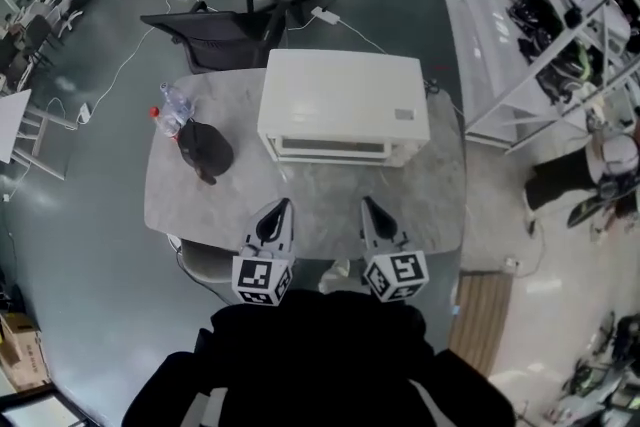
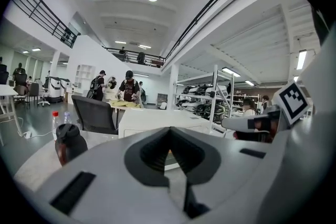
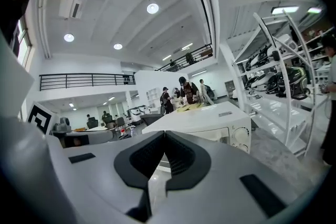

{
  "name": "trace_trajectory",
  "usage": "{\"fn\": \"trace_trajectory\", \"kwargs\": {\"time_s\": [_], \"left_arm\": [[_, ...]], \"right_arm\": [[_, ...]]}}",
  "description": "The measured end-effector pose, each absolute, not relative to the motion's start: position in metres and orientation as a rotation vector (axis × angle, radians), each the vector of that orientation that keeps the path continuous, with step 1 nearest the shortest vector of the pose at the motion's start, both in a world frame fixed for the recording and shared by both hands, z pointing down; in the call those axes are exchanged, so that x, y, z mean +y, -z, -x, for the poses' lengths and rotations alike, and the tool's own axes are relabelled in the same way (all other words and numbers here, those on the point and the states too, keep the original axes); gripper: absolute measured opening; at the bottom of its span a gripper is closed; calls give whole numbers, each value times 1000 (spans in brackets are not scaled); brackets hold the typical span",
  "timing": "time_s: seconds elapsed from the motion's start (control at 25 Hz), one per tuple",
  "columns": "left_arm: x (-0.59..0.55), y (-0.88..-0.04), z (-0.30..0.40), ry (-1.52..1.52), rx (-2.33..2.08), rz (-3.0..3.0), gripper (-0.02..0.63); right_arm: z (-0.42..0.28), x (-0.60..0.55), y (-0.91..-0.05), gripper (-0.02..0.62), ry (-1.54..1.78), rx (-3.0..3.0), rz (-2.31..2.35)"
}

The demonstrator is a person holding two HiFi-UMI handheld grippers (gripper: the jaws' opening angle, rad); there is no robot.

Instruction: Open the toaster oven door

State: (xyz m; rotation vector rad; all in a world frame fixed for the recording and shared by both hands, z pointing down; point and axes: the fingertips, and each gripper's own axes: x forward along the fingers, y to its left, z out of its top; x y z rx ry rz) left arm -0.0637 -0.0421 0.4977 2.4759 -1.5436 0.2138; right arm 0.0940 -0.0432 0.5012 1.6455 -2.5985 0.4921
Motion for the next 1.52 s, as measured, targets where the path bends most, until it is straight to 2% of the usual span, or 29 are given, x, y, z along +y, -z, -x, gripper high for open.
{"fn": "trace_trajectory", "kwargs": {"time_s": [1.52], "left_arm": [[-188,-553,70,-366,-1526,-2377,3]], "right_arm": [[-127,-181,-556,5,-611,-2367,-1750]]}}
